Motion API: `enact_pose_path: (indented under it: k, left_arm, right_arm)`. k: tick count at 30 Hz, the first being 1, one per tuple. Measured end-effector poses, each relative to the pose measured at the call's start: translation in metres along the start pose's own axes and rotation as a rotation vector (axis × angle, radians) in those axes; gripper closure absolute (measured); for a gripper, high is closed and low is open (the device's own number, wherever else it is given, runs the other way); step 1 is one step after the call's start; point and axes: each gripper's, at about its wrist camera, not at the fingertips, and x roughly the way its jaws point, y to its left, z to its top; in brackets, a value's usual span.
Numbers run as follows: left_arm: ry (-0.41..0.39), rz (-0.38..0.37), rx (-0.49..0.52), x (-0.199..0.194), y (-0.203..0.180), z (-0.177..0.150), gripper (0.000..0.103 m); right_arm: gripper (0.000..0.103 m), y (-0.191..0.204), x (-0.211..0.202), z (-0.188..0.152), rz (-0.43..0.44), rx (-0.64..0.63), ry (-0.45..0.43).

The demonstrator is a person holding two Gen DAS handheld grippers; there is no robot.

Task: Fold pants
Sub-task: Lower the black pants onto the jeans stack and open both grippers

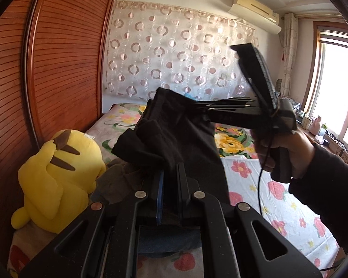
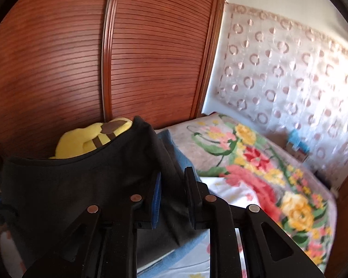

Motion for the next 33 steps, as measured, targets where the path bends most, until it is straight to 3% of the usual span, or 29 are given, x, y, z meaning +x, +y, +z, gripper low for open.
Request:
enact_pose_path:
  k: [7,10,16,20,23,27,29,33]
  left_arm:
    - [0.026,0.016,-0.014,0.004,0.002,-0.011,0.093]
    - [0.034,0.019,-0.017,0.004,0.001,-0.013,0.093]
    - [0.042,0.026,-0.022,0.006,0.003,-0.017,0.093]
    - [0.047,0.032,-0.024,0.006,0.003,-0.019,0.093]
    - [0.053,0.039,-0.024,0.007,0.003,-0.02,0.091]
    - [0.059,0.067,-0.008,0.009,0.002,-0.02,0.082]
    - [0.069,0.107,0.009,0.012,-0.001,-0.019,0.073]
    - [0.071,0.11,0.011,0.01,-0.001,-0.017,0.059]
  right_arm:
    - [0.081,-0.018,-0.002,-0.007,-0.004,0.049,0.024]
    - [0.07,-0.022,0.003,-0.003,-0.003,0.082,0.026]
    - [0.06,-0.015,-0.018,-0.001,0.036,0.097,-0.053]
    - [0.058,-0.017,-0.034,-0.013,0.026,0.107,-0.081]
    - [0.058,-0.021,-0.028,-0.026,0.001,0.115,-0.039]
    - [0.058,-0.025,-0.003,-0.031,-0.036,0.135,0.035]
    - [0.058,-0.023,0.007,-0.029,-0.037,0.153,0.048]
    - [0.058,-0.017,0.003,-0.023,-0.059,0.188,0.037]
